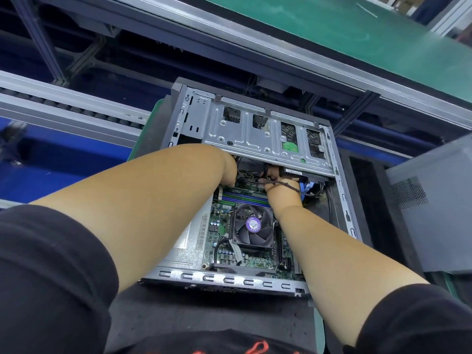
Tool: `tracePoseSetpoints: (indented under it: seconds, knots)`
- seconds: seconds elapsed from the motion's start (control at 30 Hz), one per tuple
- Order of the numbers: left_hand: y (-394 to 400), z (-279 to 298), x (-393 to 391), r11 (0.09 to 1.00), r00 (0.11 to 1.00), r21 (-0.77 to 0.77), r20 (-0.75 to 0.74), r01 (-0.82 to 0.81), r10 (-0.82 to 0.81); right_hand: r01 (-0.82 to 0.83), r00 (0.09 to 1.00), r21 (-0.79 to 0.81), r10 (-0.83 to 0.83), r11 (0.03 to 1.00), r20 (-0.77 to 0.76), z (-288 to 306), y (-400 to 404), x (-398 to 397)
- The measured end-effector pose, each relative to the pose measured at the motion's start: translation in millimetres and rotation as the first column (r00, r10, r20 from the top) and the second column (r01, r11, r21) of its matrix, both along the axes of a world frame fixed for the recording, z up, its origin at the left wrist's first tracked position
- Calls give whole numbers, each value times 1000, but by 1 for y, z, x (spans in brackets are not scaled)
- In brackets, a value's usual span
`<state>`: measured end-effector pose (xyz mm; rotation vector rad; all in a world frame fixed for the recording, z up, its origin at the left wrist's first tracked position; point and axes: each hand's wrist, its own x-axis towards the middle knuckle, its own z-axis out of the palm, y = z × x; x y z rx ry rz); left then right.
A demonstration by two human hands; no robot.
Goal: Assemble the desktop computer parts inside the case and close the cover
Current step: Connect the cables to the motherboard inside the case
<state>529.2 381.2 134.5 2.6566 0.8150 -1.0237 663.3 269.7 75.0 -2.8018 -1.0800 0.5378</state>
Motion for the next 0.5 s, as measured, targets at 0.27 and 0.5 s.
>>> tracePoseSetpoints:
  seconds: [0.27, 0.5]
  knots:
    - [2, -6, 3, 1000, 1000, 6, -16, 2, -2, 23, 998, 30, -21, 999, -54, 2, 0, 0]
    - [1, -4, -1, 1000, 999, 1, -44, 26, -26, -136, 987, -236, 154, 962, 57, 1, 9, 5]
